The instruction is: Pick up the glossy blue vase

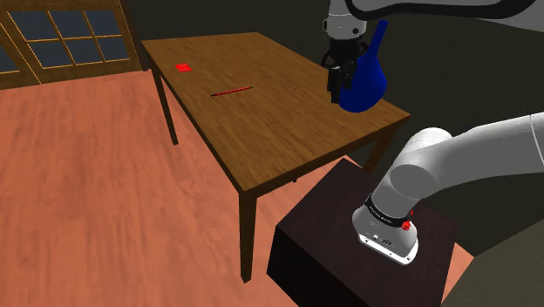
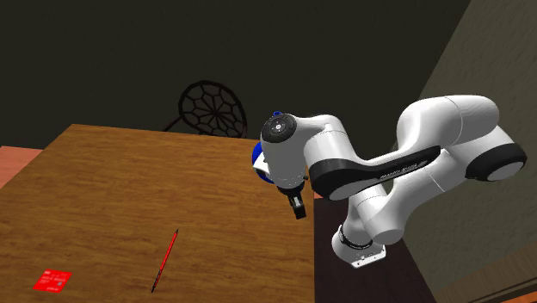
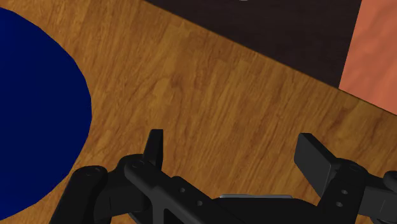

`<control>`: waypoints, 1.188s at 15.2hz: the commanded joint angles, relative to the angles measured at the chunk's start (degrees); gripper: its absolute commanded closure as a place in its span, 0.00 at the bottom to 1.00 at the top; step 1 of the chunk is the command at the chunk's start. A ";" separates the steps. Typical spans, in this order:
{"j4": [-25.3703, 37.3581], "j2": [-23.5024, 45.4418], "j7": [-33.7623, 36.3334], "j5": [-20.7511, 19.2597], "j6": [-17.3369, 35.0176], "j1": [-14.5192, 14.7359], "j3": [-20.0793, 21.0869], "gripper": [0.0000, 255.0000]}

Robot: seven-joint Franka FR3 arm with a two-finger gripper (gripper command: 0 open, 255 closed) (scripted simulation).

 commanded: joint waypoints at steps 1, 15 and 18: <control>0.00 0.00 0.00 0.00 0.00 0.00 0.00 0.00; 25.99 10.10 -15.75 -6.22 -11.31 -4.33 -13.78 0.00; 33.19 13.79 -19.52 -6.67 -13.87 -4.83 -16.85 0.00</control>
